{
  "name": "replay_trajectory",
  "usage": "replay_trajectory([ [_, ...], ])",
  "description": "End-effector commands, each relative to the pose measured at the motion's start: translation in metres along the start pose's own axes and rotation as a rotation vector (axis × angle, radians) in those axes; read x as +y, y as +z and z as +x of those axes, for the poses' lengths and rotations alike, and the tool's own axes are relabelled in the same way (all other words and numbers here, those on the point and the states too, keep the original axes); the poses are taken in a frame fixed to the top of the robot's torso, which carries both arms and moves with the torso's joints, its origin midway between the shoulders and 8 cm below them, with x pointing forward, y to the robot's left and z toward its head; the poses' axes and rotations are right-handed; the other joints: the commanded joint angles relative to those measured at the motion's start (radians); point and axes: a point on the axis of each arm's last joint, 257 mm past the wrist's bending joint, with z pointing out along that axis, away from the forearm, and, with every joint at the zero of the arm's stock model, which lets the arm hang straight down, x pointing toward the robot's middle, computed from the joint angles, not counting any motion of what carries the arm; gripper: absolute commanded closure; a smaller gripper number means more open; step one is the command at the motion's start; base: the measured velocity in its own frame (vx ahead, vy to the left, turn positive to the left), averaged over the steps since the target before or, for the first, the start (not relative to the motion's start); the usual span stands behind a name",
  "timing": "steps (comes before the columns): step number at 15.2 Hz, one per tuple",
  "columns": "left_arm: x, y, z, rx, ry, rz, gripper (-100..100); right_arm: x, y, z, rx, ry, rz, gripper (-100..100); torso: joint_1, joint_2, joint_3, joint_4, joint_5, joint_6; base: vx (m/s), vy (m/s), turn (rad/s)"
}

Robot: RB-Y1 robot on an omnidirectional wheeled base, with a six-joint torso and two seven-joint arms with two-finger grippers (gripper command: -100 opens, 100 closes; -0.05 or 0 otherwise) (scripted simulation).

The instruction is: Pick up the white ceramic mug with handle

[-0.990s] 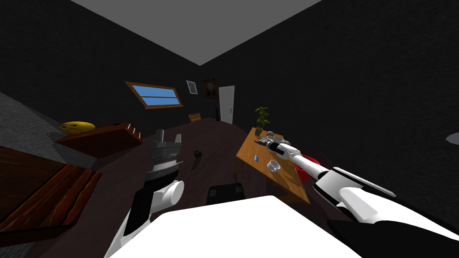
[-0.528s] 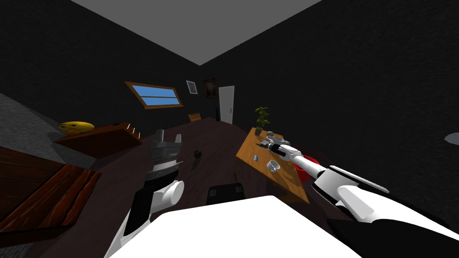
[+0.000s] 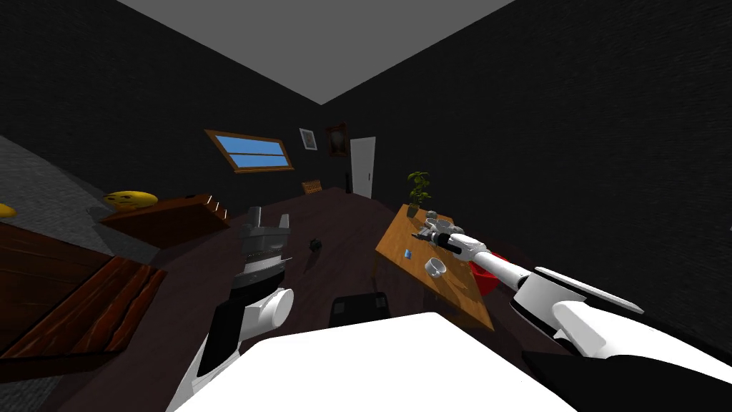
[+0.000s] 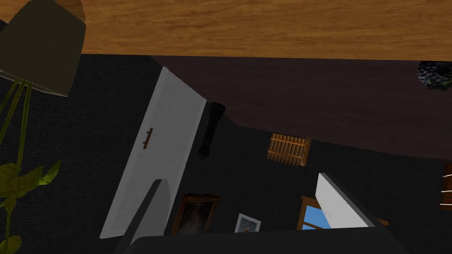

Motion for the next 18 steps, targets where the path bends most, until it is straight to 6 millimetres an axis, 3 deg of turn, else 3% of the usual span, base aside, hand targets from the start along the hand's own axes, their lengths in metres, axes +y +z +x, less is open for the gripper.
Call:
replay_trajectory([
  [1,0.000,0.000,0.000,0.000,0.000,0.000,0,0.002,-0.012,0.030,0.071,-0.048,-0.021,-100,0.000,0.000,0.000,0.000,0.000,0.000,0.003,-0.065,0.038],
  [5,0.000,0.000,0.000,0.000,0.000,0.000,0,0.008,-0.038,0.088,0.205,-0.134,-0.070,-100,0.002,0.000,0.000,0.000,0.000,0.000,0.009,-0.050,0.080],
  [10,0.000,0.000,0.000,0.000,0.000,0.000,0,0.017,-0.091,0.173,0.407,-0.248,-0.160,-100,0.002,-0.001,-0.001,0.000,0.000,0.000,0.017,-0.048,0.127],
  [11,0.000,0.000,0.000,0.000,0.000,0.000,0,0.018,-0.091,0.173,0.407,-0.248,-0.160,-100,0.002,-0.002,-0.001,0.000,0.000,-0.001,0.016,-0.057,0.102],
  [14,0.000,0.000,0.000,0.000,0.000,0.000,0,0.026,-0.131,0.225,0.530,-0.308,-0.230,-100,0.003,-0.002,-0.001,0.000,0.000,-0.001,0.025,-0.035,0.152],
  [15,0.000,0.000,0.000,0.000,0.000,0.000,0,0.027,-0.131,0.225,0.531,-0.308,-0.231,-100,0.003,-0.002,-0.001,0.000,0.001,-0.001,0.029,-0.031,0.136],
  [17,0.000,0.000,0.000,0.000,0.000,0.000,0,0.034,-0.159,0.257,0.608,-0.342,-0.284,-100,0.004,-0.003,-0.002,-0.001,0.001,-0.001,0.042,-0.022,0.126],
  [18,0.000,0.000,0.000,0.000,0.000,0.000,0,0.034,-0.159,0.257,0.608,-0.342,-0.284,-100,0.004,-0.004,-0.002,-0.001,0.001,-0.001,0.048,-0.010,0.100],
])
